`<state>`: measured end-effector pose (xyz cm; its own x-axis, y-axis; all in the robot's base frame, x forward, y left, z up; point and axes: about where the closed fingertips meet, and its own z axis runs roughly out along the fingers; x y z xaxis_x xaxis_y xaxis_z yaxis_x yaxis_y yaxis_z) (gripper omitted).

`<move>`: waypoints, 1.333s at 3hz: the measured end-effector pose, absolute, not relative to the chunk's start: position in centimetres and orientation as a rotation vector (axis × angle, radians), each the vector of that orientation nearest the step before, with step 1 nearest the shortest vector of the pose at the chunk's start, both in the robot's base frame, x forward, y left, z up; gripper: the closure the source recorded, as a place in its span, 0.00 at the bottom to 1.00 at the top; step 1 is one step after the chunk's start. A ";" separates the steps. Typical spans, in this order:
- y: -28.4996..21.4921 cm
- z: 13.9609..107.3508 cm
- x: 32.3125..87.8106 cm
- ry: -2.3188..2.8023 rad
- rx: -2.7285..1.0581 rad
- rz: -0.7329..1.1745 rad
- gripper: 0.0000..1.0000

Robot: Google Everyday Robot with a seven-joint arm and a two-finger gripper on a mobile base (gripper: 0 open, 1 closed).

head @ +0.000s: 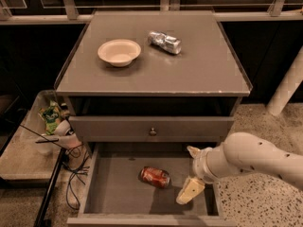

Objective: Pick coke can from middle drawer and place on counter

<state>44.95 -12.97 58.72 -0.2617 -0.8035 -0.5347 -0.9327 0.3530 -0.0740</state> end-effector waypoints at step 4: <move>-8.5 55.5 50.0 1.915 -1.605 0.532 0.00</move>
Offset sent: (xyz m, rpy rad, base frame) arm 0.0311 0.0097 -0.0273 0.1074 -0.0441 0.0743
